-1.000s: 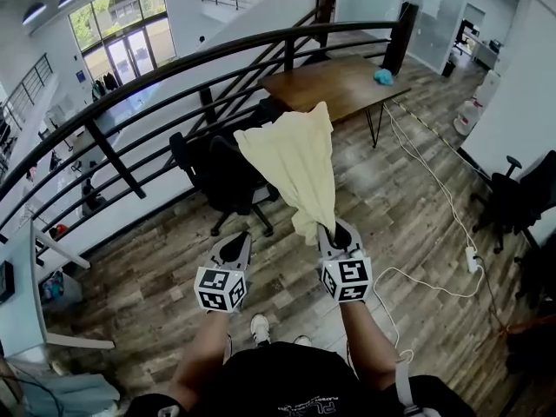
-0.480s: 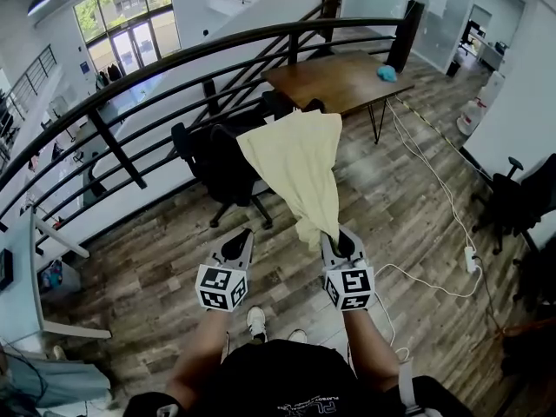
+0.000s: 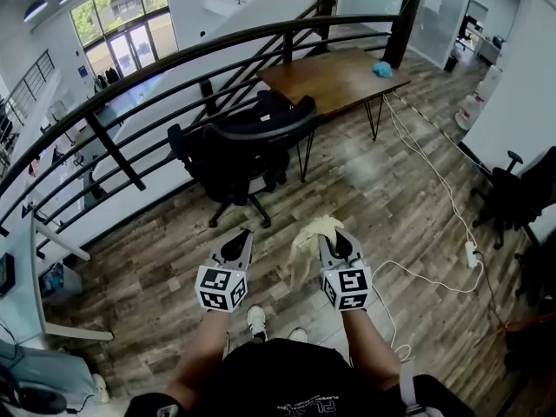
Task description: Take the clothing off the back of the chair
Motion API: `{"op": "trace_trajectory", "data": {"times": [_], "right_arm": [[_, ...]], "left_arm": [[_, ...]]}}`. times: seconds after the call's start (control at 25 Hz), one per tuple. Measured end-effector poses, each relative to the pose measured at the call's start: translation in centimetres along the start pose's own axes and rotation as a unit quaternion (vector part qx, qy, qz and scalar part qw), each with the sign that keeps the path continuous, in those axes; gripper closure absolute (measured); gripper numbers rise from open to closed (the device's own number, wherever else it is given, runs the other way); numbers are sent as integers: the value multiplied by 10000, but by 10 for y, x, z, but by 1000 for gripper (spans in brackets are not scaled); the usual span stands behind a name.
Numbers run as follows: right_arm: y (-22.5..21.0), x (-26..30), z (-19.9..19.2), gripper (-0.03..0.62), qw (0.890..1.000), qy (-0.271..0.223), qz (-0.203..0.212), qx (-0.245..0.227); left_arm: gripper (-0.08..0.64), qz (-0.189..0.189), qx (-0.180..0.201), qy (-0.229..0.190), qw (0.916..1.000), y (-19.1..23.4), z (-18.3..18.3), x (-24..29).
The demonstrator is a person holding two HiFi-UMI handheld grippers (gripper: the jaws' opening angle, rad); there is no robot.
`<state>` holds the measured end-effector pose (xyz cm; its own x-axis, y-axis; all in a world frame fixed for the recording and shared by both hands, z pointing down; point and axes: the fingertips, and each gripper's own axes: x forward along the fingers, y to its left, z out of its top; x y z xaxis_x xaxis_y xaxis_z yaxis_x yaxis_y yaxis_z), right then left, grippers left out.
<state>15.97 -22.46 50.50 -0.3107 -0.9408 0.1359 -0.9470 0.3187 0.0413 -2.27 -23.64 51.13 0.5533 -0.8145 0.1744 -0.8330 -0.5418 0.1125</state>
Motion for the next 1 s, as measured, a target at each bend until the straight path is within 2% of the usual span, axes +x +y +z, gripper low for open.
{"op": "trace_trajectory", "data": {"times": [0.44, 1.0], "right_arm": [[-10, 4, -3, 523, 9999, -16, -116, 36], [-9, 11, 0, 523, 9995, -58, -297, -42]], "left_arm": [[543, 39, 27, 99, 9999, 1, -2, 6], [543, 8, -97, -3, 10000, 11, 3, 6]]}}
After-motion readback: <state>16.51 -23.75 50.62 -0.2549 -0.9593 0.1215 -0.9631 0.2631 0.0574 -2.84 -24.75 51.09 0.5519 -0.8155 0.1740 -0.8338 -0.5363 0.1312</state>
